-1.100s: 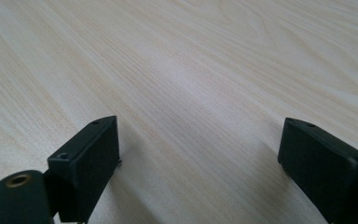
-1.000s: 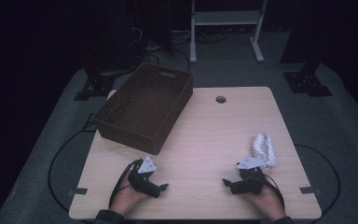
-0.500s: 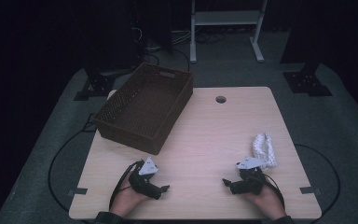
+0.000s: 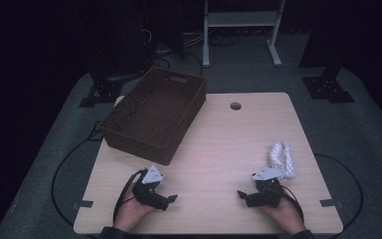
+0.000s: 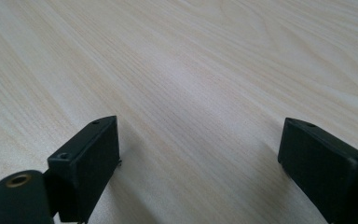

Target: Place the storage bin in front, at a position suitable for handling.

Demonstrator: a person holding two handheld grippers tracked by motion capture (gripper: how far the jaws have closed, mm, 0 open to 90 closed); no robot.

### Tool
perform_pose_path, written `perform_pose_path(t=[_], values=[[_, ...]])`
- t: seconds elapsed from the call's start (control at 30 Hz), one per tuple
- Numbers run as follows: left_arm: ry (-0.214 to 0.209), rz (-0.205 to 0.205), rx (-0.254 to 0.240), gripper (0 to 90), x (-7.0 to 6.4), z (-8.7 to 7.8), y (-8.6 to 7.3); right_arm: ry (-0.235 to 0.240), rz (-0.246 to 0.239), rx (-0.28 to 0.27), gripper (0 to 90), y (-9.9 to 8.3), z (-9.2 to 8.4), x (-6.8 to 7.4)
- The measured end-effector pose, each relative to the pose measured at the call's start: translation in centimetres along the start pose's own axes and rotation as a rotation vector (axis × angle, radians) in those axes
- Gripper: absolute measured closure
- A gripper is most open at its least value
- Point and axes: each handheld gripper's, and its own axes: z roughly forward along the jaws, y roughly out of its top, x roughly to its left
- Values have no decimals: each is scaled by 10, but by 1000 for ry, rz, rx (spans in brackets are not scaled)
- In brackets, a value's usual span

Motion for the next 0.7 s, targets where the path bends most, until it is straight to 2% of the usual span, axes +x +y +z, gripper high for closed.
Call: perform_pose_path(t=[0.27,0.4,0.63,0.7], values=[[9,-31,-10,56,4,-11,1,0,0,0,116,0,0,0],[14,-30,-7,61,6,-14,2,0,0,0,116,0,0,0],[24,-51,-15,63,11,-22,3,0,0,0,116,0,0,0],[22,-57,-18,93,12,-25,4,0,0,0,116,0,0,0]])
